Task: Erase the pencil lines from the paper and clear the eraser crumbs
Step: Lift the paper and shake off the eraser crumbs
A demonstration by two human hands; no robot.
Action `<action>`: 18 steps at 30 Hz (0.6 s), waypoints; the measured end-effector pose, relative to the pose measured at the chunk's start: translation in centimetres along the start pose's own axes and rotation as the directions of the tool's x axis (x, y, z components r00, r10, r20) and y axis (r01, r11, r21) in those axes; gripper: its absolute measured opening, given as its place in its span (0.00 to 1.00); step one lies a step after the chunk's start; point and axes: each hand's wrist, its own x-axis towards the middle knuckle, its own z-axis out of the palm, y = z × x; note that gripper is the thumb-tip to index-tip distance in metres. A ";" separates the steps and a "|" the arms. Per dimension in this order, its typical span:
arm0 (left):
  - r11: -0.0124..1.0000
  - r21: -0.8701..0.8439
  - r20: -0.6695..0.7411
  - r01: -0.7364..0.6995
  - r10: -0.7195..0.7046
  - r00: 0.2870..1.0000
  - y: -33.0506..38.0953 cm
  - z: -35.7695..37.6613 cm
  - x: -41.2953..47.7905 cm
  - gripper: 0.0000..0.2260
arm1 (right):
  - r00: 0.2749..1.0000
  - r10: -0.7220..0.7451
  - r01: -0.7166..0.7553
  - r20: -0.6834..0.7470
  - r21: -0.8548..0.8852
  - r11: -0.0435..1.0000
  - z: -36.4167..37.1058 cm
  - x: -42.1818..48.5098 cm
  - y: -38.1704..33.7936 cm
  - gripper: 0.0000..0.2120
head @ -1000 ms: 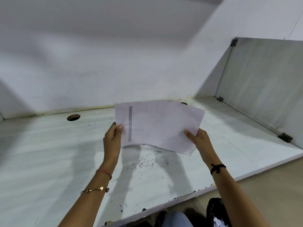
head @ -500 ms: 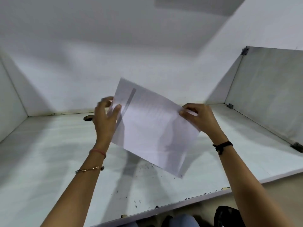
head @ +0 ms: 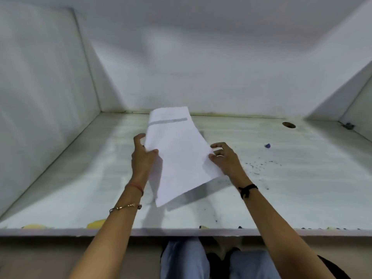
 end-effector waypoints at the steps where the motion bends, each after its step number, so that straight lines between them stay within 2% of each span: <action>1: 0.997 0.067 -0.030 -0.030 0.032 0.999 -0.5 -1.5 0.3 0.28 | 0.999 -0.013 0.012 0.032 0.021 1.000 1.6 -0.4 -0.2 0.16; 2: 0.988 0.145 -0.072 -0.057 0.068 0.995 -0.8 -3.0 0.5 0.30 | 0.997 -0.040 0.038 0.070 0.023 0.999 3.0 -0.8 -0.5 0.18; 4: 0.939 0.335 -0.142 -0.078 0.132 0.981 -1.5 -5.6 1.1 0.33 | 0.985 -0.098 0.101 0.143 -0.014 0.995 6.2 -1.3 -1.0 0.16; 7: 0.762 0.647 -0.160 -0.033 0.178 0.971 -2.2 -8.1 1.4 0.34 | 0.975 -0.114 0.129 0.192 -0.067 0.989 10.5 -2.0 -1.2 0.11; 8: 0.711 0.701 -0.123 -0.058 0.201 0.972 -2.7 -8.5 1.3 0.32 | 0.974 -0.100 0.117 0.202 -0.074 0.990 11.8 -2.3 -1.0 0.10; 10: 0.617 0.770 0.041 -0.163 0.208 0.977 -3.9 -8.5 0.7 0.26 | 0.972 -0.066 0.090 0.224 -0.097 0.991 14.0 -3.0 -0.7 0.10; 13: 0.539 0.807 0.279 -0.239 0.009 0.960 -6.0 -7.6 -0.8 0.24 | 0.971 -0.053 0.083 0.232 -0.123 0.989 15.9 -3.7 -0.5 0.08; 15: 0.507 0.823 0.353 -0.257 -0.102 0.930 -7.1 -7.0 -1.8 0.24 | 0.971 -0.100 0.142 0.216 -0.192 0.971 16.2 -3.6 -0.6 0.07; 18: 0.448 0.839 0.386 -0.308 -0.090 0.918 -8.0 -6.9 -2.9 0.22 | 0.966 -0.164 0.228 0.201 -0.357 0.906 15.9 -3.2 0.1 0.09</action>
